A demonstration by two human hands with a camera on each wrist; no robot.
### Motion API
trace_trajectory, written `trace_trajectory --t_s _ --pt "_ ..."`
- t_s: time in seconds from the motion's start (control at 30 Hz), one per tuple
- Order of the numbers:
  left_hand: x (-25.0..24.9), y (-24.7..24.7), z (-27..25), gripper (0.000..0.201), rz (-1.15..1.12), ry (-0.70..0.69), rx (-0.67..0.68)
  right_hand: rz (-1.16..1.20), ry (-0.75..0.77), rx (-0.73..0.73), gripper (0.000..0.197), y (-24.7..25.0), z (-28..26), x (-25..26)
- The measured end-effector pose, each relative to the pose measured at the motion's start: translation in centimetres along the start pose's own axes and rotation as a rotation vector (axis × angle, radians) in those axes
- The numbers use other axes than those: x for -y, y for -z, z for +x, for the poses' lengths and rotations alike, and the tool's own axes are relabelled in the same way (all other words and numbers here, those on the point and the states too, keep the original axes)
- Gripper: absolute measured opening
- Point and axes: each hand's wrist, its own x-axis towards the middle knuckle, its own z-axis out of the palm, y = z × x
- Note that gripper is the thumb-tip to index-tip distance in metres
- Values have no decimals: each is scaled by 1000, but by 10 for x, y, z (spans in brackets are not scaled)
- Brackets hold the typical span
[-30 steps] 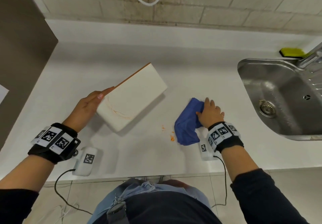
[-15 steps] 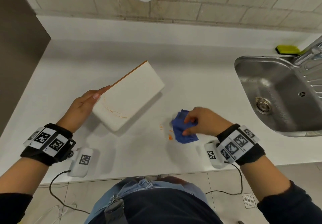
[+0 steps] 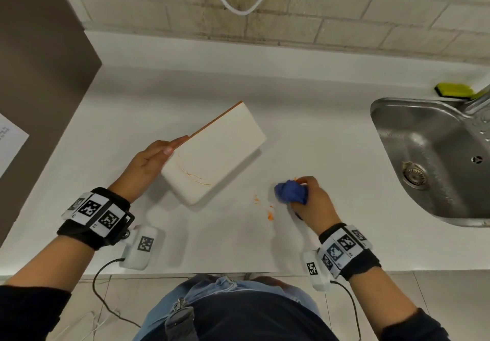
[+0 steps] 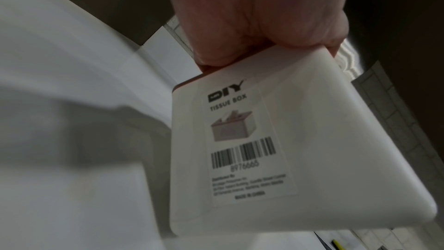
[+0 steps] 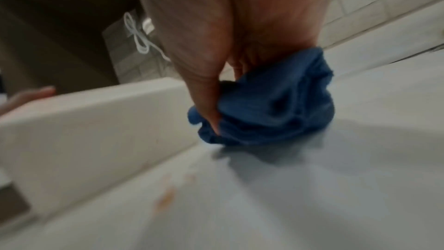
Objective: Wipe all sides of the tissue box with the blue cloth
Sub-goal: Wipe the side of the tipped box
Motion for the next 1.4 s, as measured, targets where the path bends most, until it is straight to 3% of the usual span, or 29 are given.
trace_trajectory --t_s 0.07,0.2,0.33,0.53,0.67,0.87,1.0,1.1,1.23,1.4 --pt "0 1 0 33 -13 1 -1 214 37 -103 37 16 -1 26" --pt "-1 0 0 34 -17 1 -3 584 304 -249 42 22 7 95" --pt "0 3 3 35 -40 19 -1 381 485 -294 51 -9 35 132" --pt "4 4 1 36 -56 34 15 120 682 -127 54 -57 56 137" --pt "12 8 1 58 -73 -4 21 23 908 -129 47 -73 41 149" --pt "15 6 5 75 -87 -21 -16 -85 1015 7 52 -82 27 154" --pt "20 7 8 80 -89 5 -47 -121 1067 -63 34 -88 14 162" --pt "23 8 9 93 -105 -14 -11 -95 1107 -46 33 -95 10 163" --pt "17 6 5 70 -138 -22 24 -68 1252 43 38 -95 16 158" --pt "20 6 5 58 -22 -67 82 -101 1455 151 25 -81 28 130"
